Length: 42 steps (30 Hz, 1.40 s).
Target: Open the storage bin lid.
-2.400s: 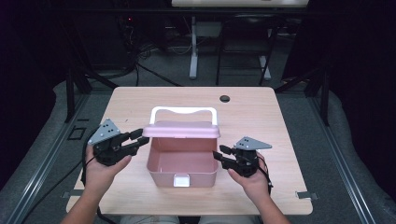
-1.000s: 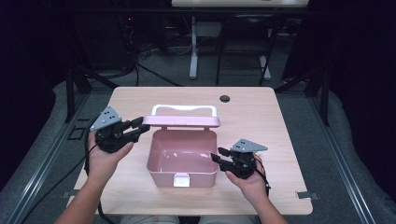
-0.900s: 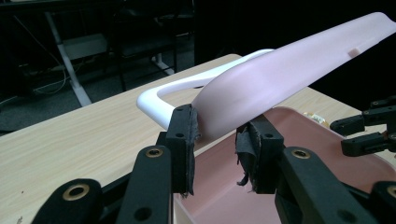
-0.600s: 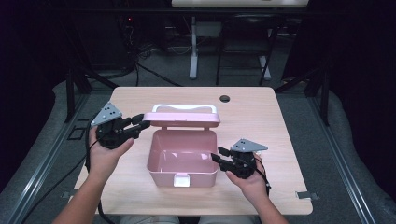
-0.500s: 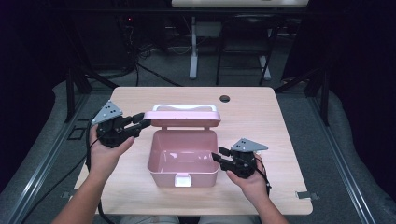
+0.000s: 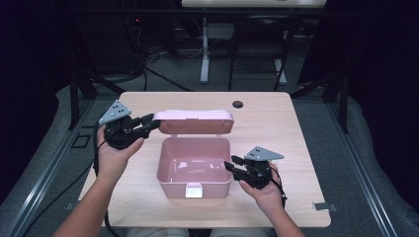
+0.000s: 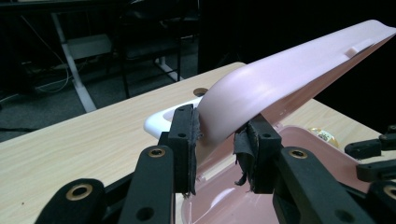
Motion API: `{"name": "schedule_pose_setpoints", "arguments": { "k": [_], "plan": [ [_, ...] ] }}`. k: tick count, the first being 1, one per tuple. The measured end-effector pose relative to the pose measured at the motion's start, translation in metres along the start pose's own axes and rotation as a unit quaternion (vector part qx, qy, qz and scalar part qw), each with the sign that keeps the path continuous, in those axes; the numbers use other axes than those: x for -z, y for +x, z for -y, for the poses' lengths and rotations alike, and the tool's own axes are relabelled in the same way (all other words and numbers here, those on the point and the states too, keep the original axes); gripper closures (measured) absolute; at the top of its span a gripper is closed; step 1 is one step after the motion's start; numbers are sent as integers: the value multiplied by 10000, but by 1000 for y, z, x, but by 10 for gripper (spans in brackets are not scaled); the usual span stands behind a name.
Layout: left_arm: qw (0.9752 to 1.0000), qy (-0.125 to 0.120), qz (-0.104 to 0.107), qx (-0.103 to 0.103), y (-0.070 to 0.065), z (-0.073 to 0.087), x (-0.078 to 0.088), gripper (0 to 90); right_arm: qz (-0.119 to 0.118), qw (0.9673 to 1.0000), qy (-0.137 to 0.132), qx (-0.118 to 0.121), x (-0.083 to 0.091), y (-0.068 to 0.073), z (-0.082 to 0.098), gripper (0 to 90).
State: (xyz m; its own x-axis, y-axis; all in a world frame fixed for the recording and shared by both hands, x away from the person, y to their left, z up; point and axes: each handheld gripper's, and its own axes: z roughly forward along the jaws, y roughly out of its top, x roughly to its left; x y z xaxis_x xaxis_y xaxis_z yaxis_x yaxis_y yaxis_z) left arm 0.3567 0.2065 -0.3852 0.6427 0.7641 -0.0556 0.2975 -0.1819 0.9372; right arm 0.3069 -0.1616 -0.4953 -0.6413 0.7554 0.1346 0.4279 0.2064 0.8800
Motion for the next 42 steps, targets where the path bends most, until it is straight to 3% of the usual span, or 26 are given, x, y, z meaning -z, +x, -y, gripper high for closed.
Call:
{"name": "schedule_pose_setpoints", "arguments": {
  "k": [4,23,42],
  "plan": [
    [10000,-11,-10,20,1,-1,-2,686,-6,10000,13,-57,0,0,0,613],
    [9999,-25,-139,61,6,-8,-10,707,160,9998,14,105,2,5,0,653],
    [9992,21,-389,10,12,-12,-23,773,165,9998,-42,111,2,6,2,659]
  ]
}}
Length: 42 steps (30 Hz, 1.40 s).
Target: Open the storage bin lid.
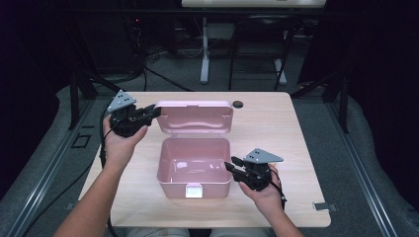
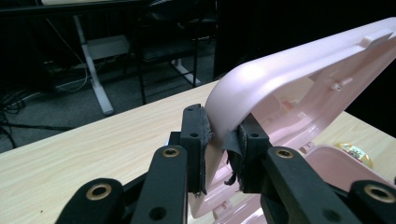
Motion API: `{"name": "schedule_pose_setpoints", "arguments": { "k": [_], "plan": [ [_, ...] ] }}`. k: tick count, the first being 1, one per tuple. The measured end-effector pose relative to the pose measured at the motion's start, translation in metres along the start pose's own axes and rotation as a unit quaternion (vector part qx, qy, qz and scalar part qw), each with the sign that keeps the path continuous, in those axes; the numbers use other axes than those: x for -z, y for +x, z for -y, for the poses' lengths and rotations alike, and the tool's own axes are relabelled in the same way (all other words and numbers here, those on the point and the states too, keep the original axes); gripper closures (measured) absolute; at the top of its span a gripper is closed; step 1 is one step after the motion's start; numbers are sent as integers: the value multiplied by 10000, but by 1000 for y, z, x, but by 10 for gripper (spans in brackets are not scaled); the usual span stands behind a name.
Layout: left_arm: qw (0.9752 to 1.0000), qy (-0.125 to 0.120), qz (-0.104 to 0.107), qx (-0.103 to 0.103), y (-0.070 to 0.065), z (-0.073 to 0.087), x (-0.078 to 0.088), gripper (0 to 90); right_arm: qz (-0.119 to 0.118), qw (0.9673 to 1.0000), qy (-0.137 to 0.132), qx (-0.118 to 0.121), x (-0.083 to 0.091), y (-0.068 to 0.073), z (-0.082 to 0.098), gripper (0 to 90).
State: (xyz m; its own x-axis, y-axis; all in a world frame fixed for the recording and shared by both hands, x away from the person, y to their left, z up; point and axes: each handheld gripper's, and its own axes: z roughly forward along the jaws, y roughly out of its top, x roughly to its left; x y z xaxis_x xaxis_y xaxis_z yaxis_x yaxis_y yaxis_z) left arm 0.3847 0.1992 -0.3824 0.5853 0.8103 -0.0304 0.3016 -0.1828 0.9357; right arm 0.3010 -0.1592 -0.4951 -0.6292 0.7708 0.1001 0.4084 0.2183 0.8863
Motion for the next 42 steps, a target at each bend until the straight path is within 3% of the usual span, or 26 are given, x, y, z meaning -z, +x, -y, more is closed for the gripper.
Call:
{"name": "schedule_pose_setpoints", "arguments": {
  "k": [5,18,42],
  "plan": [
    [9999,4,-122,-71,0,-1,-3,794,-4,10000,-15,-3,0,0,0,659],
    [9997,19,-243,-10,5,-4,-14,819,-38,10000,4,-57,0,-1,0,657],
    [9993,-19,-130,343,18,-4,-29,822,-51,10000,-16,-55,0,-1,1,657]
  ]
}}
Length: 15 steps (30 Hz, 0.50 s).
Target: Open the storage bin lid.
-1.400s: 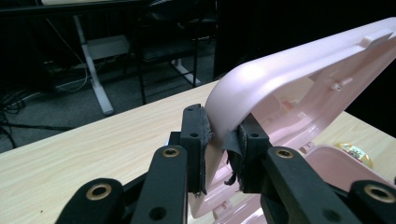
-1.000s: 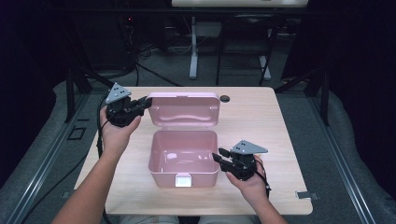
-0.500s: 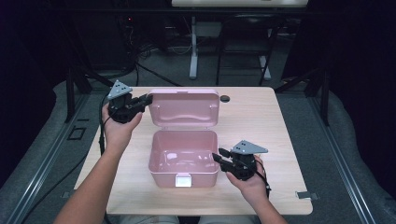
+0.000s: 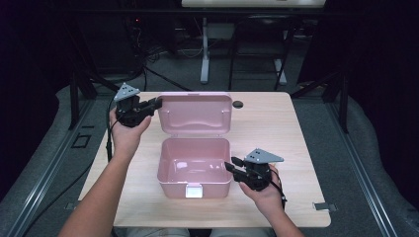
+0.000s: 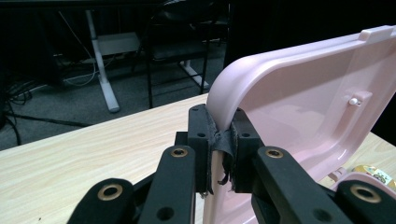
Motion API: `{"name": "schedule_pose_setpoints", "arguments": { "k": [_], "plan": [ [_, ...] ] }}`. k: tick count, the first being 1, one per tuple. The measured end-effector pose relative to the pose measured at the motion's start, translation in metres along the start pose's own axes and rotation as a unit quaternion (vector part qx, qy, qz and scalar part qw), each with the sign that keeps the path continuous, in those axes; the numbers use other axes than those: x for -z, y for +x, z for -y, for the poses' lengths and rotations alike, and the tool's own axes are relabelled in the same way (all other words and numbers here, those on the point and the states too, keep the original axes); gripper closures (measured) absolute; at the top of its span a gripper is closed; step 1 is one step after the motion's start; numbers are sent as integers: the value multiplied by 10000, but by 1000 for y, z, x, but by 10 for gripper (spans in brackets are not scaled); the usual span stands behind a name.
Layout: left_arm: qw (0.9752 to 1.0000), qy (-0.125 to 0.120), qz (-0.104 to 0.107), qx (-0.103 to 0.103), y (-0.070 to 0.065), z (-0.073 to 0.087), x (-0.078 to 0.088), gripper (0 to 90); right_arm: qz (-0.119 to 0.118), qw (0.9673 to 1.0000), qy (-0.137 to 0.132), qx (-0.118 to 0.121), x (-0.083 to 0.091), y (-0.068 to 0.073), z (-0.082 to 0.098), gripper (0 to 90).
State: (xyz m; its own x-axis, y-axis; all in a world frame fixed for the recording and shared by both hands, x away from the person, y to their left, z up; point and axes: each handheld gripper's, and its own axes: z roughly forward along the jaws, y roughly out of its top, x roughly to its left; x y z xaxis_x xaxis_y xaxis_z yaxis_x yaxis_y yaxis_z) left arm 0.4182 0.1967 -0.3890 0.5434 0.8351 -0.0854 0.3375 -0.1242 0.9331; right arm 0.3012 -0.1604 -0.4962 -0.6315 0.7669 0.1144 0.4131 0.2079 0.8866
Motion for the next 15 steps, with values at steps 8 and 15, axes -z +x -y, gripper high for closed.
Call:
{"name": "schedule_pose_setpoints", "arguments": {
  "k": [8,15],
  "plan": [
    [10000,-27,-5,48,1,0,-2,820,-2,10000,-6,-11,0,0,0,657],
    [10000,45,-34,53,3,1,-4,813,14,10000,-26,14,0,1,1,658]
  ]
}}
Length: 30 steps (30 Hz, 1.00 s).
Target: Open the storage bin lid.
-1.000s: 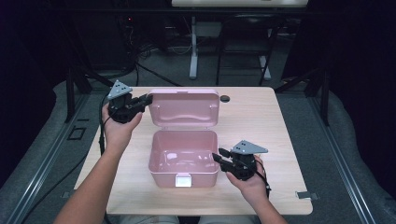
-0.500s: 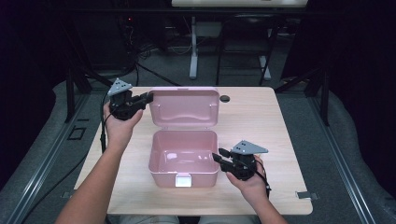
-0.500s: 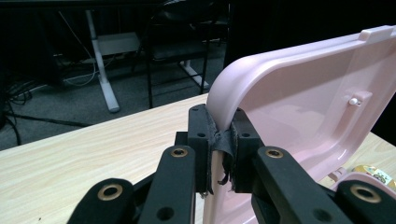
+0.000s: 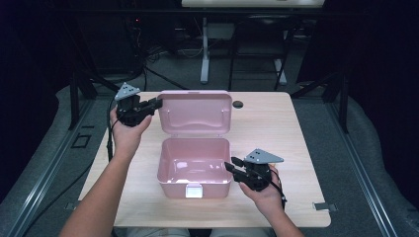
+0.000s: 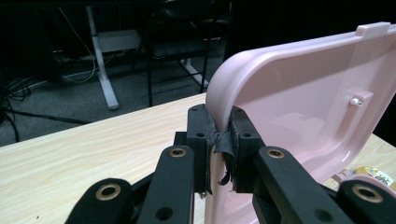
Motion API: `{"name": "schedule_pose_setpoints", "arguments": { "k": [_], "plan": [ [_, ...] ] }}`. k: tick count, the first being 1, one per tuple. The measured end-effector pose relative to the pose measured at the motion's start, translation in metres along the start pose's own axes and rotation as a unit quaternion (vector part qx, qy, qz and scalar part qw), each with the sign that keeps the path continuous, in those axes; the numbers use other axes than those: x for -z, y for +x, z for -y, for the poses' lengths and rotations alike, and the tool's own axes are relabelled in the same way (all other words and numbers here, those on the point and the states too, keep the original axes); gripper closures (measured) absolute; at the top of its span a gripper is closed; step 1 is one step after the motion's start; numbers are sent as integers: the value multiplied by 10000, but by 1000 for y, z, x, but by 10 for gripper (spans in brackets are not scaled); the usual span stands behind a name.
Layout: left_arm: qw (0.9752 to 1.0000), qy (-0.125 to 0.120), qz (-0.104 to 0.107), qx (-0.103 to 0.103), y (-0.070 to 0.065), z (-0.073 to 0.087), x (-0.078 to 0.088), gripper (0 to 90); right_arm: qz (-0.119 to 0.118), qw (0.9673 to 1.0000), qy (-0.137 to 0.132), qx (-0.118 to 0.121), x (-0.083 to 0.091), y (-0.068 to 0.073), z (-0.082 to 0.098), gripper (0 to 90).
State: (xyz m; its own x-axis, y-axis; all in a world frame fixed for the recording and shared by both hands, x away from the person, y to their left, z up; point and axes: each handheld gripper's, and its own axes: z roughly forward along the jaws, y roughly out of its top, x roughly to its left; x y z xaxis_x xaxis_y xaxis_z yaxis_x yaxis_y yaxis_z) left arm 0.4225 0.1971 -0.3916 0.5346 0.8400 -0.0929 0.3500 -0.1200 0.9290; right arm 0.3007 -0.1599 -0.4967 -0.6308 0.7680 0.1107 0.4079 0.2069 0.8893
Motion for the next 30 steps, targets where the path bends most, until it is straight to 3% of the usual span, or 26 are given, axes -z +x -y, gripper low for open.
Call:
{"name": "schedule_pose_setpoints", "arguments": {
  "k": [17,20,24,30],
  "plan": [
    [9999,123,-43,89,5,4,-5,814,-22,10000,-38,11,0,-1,1,658],
    [9997,129,164,148,4,4,-5,835,-24,10000,-39,17,0,-1,1,658],
    [9998,127,149,-2,-4,4,-8,833,-24,10000,-39,13,0,-1,1,658],
    [9997,188,153,5,-3,9,-6,818,5,10000,-48,-5,0,-2,1,657]
  ]
}}
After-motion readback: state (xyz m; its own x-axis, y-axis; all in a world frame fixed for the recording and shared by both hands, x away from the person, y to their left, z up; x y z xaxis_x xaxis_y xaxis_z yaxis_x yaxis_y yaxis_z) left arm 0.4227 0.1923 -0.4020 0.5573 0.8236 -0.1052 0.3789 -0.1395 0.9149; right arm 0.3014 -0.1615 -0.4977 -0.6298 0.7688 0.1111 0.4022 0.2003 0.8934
